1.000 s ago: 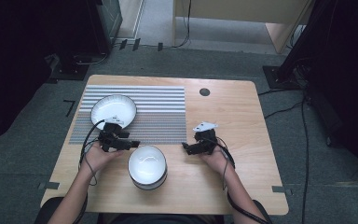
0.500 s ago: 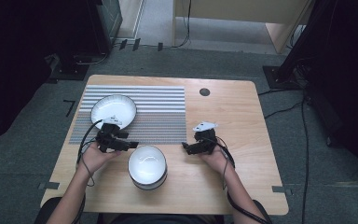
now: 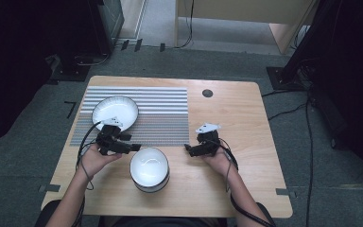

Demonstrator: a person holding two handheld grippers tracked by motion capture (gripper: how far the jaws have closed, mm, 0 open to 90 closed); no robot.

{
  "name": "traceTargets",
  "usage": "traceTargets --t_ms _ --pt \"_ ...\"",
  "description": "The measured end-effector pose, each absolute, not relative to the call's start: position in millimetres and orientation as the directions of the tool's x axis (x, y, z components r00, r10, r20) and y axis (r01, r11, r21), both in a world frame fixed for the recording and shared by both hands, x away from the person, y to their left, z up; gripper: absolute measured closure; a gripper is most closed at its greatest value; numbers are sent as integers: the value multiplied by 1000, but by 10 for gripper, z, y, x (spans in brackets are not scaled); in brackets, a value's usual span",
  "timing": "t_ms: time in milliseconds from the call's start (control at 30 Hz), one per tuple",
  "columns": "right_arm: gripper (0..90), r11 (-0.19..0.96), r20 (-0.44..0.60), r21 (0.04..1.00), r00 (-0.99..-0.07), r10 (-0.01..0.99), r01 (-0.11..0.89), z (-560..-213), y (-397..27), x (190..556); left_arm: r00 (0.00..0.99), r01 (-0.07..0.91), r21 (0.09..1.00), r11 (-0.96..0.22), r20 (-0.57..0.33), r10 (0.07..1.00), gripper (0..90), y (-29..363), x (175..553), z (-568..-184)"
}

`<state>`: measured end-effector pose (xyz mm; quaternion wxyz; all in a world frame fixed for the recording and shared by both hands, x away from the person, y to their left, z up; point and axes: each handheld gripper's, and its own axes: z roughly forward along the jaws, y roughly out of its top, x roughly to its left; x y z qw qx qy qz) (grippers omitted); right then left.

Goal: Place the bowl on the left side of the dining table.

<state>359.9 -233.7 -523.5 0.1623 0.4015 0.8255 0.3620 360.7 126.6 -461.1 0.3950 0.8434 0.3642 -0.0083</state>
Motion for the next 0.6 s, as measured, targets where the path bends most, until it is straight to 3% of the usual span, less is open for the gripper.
traceTargets --t_ms 600 --pt "83 416 22 728 -626 780 544 -5236 -2337 3602 740 620 646 -445 -294 605 273 1254 3565 -4547"
